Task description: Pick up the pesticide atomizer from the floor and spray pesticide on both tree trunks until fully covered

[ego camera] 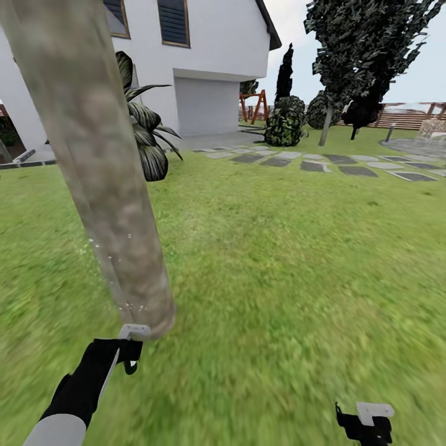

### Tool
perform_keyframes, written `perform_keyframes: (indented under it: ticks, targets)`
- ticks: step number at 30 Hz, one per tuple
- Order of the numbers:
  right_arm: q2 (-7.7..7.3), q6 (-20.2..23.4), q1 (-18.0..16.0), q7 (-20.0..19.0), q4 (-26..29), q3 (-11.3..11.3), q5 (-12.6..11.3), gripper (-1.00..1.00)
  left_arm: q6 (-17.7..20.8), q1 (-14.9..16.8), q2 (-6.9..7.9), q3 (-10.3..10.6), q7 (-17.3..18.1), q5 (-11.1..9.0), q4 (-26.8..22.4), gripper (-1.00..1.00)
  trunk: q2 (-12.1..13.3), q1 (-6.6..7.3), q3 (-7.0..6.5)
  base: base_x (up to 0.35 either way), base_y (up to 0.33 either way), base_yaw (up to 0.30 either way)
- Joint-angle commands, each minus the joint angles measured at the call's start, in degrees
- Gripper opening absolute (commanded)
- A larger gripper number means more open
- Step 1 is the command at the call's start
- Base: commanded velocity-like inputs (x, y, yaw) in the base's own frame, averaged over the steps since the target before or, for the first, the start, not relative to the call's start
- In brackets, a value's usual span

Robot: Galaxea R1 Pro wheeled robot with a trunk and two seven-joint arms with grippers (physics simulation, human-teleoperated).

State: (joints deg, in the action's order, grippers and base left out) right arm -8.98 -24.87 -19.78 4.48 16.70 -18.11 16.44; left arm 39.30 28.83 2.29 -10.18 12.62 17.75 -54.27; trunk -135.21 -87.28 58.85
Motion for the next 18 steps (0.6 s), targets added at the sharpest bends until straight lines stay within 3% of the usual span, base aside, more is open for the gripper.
perform_keyframes:
  ticks: [1, 6, 10, 18]
  targets:
    - [0.01, 0.0, 0.0, 0.0, 0.0, 0.0, 0.0, 1.0, -0.01, 0.0, 0.0, -0.01, 0.03, 0.0, -0.02, -1.0, 0.0, 0.0, 0.0, -0.332, -0.125, 0.0]
    - [0.08, 0.0, 0.0, 0.0, 0.0, 0.01, 0.0, 1.0, -0.02, 0.0, 0.0, -0.01, 0.02, 0.0, -0.04, -1.0, 0.0, 0.0, 0.0, -0.269, -0.179, 0.0]
    - [0.1, -0.02, 0.0, 0.0, 0.0, 0.01, -0.01, 1.0, -0.02, 0.0, 0.0, -0.01, -0.04, 0.0, -0.13, -1.0, 0.0, 0.0, 0.0, -0.028, -0.258, 0.032]
    - [0.1, -0.02, 0.0, 0.0, 0.0, 0.01, 0.0, 1.0, -0.02, 0.0, 0.0, -0.09, -0.06, 0.0, -0.39, -1.0, 0.0, 0.0, 0.0, 0.058, -0.269, 0.257]
